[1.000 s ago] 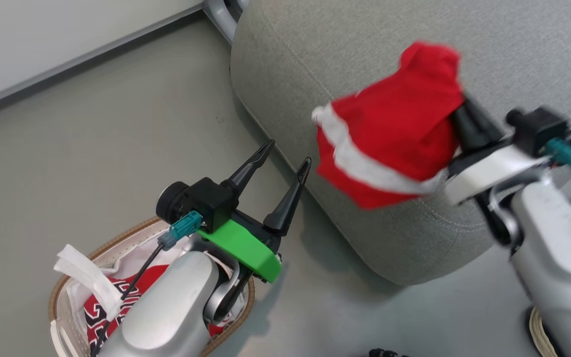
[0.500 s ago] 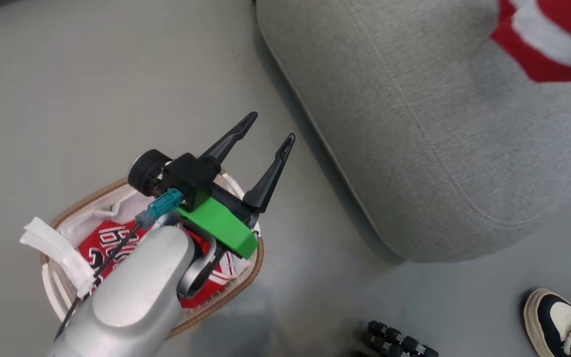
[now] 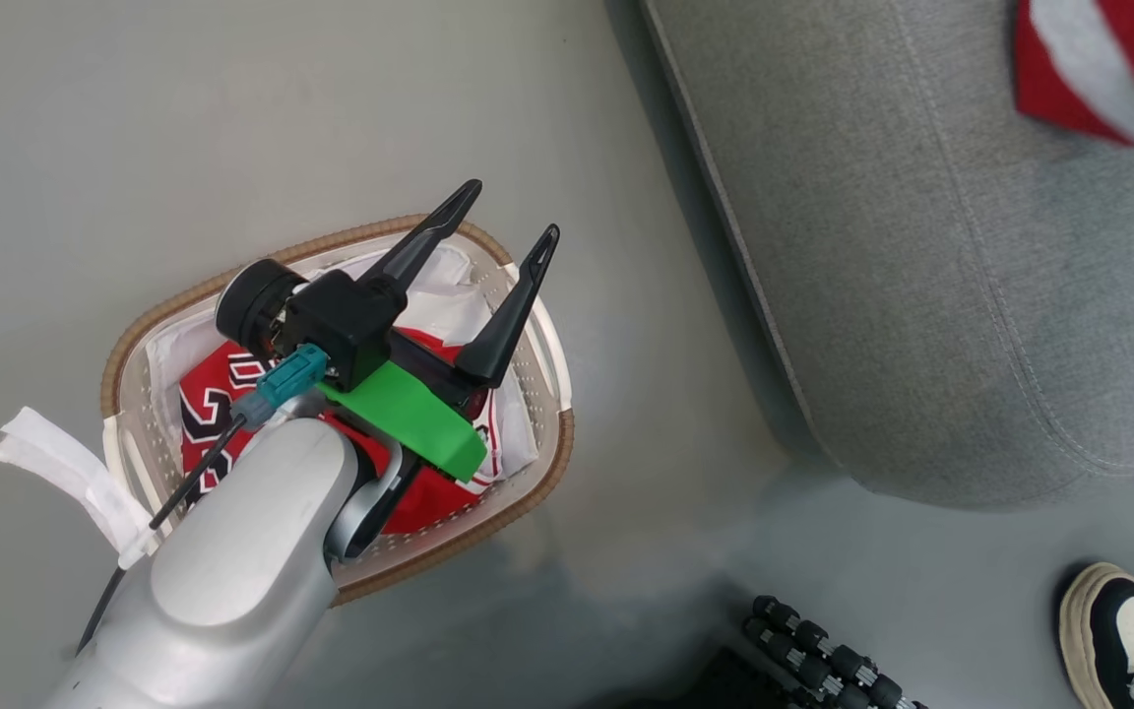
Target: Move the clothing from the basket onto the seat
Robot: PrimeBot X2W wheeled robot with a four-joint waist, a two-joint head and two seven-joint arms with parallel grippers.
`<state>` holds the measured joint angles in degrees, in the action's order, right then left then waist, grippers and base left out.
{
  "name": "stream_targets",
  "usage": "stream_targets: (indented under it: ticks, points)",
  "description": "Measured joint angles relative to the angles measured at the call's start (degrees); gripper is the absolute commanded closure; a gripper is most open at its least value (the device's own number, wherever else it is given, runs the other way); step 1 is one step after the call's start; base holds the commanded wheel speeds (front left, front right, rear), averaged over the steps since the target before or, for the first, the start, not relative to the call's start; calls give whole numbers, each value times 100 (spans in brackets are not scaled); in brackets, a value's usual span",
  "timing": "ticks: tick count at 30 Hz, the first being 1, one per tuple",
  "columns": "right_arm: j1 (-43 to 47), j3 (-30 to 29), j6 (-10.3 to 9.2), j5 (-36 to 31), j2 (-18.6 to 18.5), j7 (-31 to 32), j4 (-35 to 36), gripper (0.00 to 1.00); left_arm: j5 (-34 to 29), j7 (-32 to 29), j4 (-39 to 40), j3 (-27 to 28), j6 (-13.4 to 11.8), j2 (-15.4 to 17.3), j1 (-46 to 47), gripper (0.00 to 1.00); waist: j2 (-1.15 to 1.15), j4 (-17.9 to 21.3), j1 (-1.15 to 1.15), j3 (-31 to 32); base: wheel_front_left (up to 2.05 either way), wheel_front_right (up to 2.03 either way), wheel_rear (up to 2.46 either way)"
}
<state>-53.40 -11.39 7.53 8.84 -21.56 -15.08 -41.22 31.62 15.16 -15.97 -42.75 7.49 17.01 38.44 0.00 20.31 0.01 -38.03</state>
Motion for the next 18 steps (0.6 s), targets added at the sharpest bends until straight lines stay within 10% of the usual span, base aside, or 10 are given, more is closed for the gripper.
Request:
stream_targets:
  ticks: [1, 2, 18]
  points:
    - [127, -118, 0, -49, 109, 0, -35, 15, 0, 1, -8, -1, 0, -1, -1, 0, 0, -33, 0, -26, 0, 0, 0]
    - [226, -210, 0, -81, 178, 1, -53, 0, 0, 0, -13, -3, 0, -4, -1, 0, 0, -59, 0, -39, 0, 0, 0]
    - [2053, -490, 0, 131, 910, 0, 1090, 0, -232, 0, -70, 914, 0, -276, -588, 0, 0, -239, -1, 498, 0, 0, 0]
